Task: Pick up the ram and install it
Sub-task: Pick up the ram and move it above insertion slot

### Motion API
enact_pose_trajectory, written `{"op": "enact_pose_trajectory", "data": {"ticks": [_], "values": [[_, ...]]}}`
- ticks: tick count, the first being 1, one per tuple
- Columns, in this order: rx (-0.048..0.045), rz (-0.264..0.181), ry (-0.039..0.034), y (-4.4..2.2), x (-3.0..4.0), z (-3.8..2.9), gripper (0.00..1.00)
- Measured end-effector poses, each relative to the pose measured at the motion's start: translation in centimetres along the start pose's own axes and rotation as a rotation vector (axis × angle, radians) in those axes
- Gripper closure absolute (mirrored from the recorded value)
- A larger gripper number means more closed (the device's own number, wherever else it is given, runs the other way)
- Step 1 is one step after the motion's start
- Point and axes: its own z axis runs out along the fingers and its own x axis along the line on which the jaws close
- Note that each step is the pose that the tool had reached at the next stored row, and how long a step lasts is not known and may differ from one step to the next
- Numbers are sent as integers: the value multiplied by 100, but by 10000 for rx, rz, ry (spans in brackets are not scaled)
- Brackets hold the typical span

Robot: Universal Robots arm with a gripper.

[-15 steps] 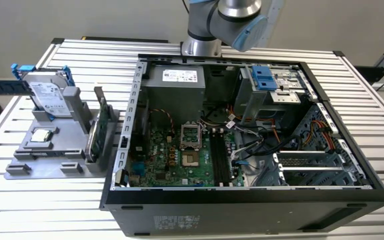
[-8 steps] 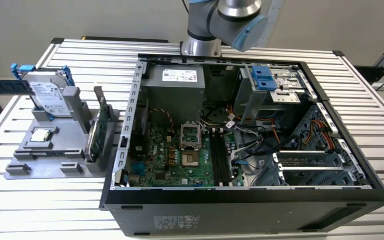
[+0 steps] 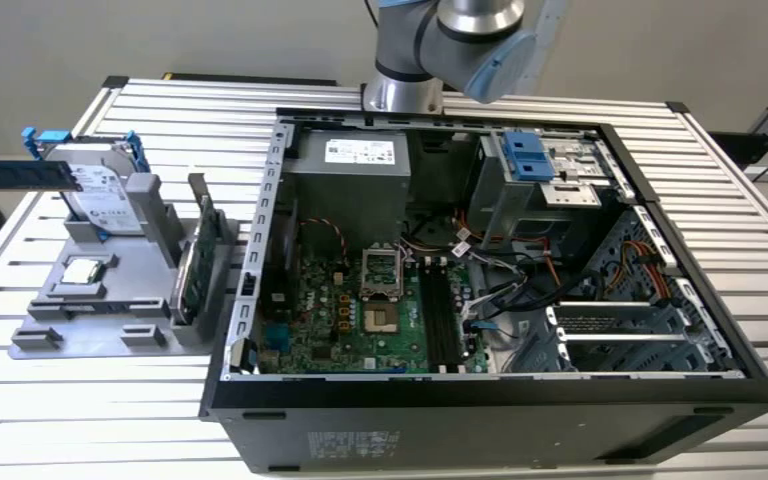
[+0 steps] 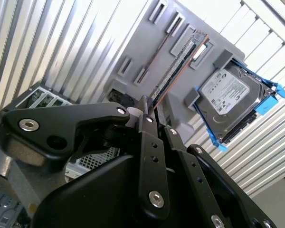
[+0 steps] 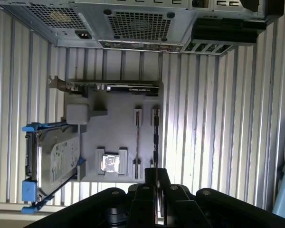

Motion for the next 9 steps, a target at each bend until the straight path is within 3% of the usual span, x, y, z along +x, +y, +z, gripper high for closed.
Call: {"op": "enact_pose_trajectory", "data": {"ticks": [9], "values": [[1,0,0,111,-4,4,100]]}}
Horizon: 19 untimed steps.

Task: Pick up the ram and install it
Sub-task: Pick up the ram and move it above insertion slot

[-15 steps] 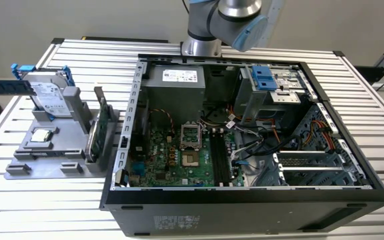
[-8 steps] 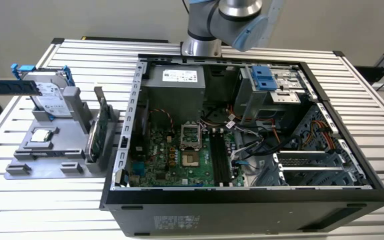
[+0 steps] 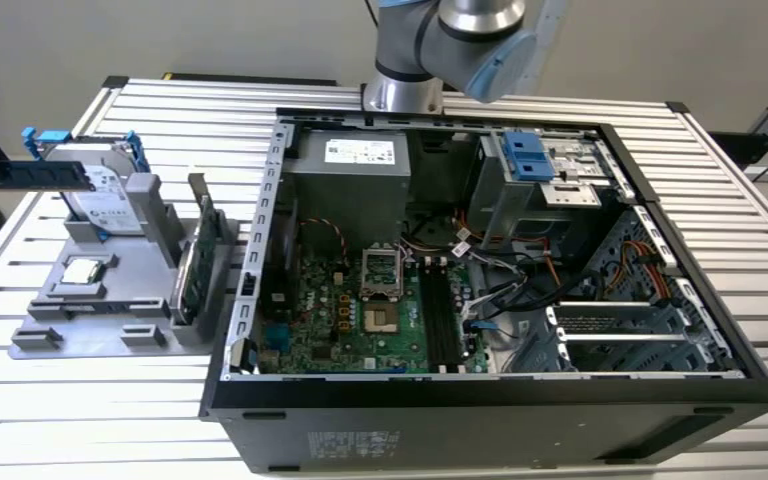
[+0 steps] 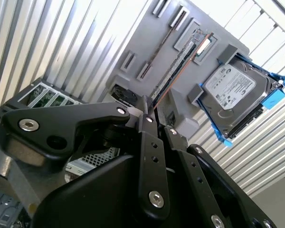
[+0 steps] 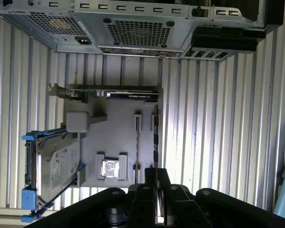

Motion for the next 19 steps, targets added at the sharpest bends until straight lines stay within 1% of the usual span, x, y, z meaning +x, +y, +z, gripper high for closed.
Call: {"op": "enact_pose_trajectory", "data": {"ticks": [19], "values": [[-1,0,0,230,-8,9,100]]}}
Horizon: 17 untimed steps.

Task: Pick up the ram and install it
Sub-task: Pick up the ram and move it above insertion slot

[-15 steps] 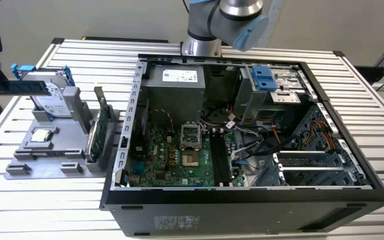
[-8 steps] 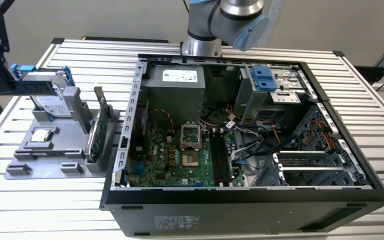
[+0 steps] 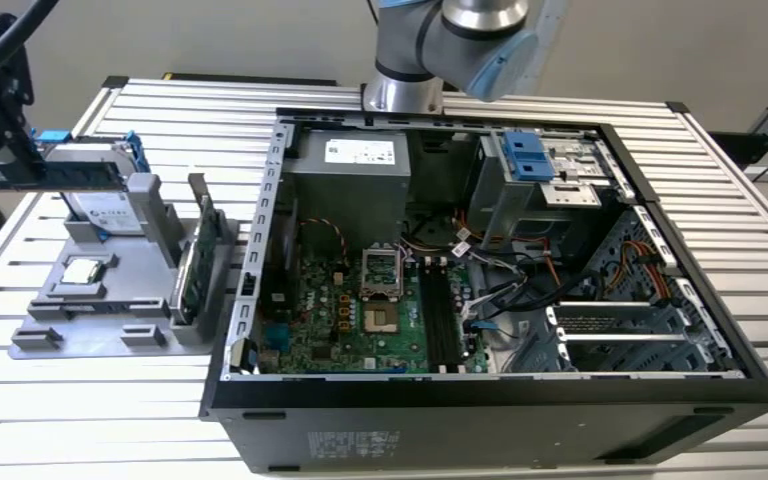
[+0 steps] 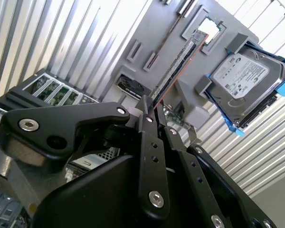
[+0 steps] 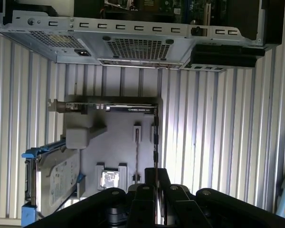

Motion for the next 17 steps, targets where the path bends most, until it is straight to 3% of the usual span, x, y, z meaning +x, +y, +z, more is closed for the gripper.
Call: {"op": "enact_pose_trajectory", "data": {"ticks": [17], "values": [[0,0,1,196,-7,8,100]]}}
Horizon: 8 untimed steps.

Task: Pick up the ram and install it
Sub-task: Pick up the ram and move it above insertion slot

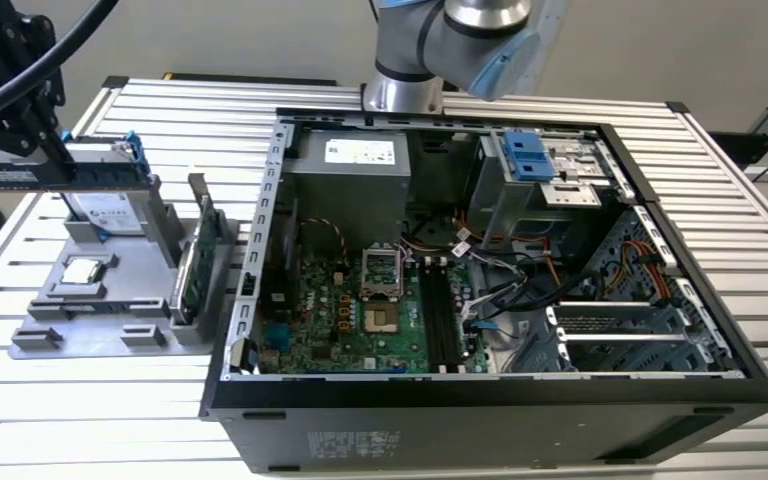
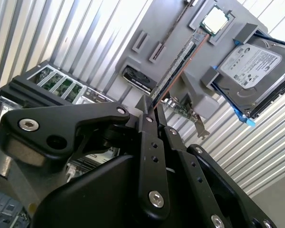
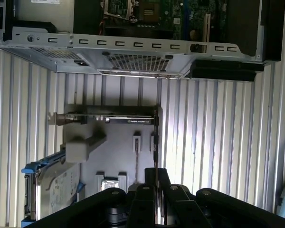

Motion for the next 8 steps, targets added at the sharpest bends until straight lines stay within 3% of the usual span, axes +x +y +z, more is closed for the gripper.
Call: {"op": "enact_pose_trajectory", "data": {"ticks": [8], "values": [[0,0,0,88,-3,4,100]]}}
